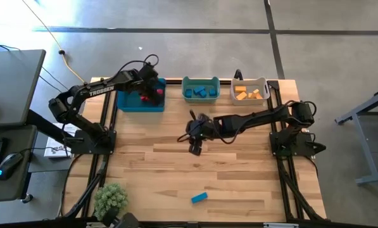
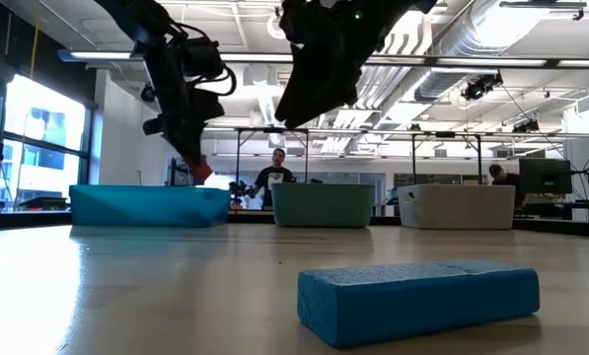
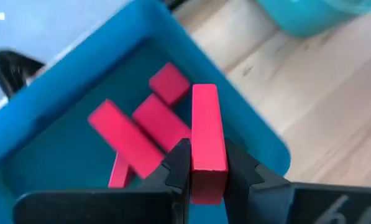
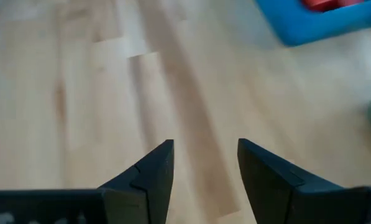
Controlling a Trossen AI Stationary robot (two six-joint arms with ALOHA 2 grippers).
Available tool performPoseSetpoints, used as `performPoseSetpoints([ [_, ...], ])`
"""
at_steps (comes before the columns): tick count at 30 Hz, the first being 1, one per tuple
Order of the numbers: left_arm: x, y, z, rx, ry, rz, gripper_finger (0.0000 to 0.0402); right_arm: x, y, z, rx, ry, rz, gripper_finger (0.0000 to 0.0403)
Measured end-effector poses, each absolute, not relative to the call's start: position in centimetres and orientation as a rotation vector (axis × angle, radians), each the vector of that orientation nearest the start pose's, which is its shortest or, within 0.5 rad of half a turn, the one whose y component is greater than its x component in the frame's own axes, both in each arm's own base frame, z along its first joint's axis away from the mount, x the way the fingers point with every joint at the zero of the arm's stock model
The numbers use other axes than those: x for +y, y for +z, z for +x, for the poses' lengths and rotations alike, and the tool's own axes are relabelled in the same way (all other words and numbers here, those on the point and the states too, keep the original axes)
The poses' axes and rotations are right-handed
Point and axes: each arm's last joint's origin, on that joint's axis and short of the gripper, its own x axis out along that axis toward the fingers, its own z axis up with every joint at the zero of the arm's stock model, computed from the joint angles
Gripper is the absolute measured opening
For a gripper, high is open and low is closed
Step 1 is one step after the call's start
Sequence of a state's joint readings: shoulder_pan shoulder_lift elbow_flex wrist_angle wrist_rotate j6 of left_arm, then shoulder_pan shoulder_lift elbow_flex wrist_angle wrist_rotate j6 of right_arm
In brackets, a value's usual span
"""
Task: Sort & place blocks by color
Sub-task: Put the red block into the blue bin, then put the blue block into the green bin
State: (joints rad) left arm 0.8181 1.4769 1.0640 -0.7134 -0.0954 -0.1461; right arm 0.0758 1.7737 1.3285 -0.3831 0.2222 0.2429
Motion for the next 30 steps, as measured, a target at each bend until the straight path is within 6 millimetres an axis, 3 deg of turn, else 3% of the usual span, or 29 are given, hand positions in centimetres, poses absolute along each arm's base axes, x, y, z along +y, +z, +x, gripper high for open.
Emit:
performPoseSetpoints([
  [8,20.4,23.1,18.7,1.149,0.881,-0.563,0.0049,4.0,23.5,37.9,0.901,-0.013,0.203,0.0165],
  [14,20.3,23.1,18.7,1.152,0.874,-0.551,0.0072,6.5,23.5,37.4,0.924,0.094,0.198,0.0165],
  [20,20.4,23.1,18.7,1.155,0.882,-0.546,0.0100,8.6,23.4,36.9,0.947,0.104,0.210,0.0165],
  [30,20.1,23.0,18.7,1.156,0.816,-0.595,0.0135,10.2,23.3,36.4,0.967,0.073,0.300,0.0165],
])
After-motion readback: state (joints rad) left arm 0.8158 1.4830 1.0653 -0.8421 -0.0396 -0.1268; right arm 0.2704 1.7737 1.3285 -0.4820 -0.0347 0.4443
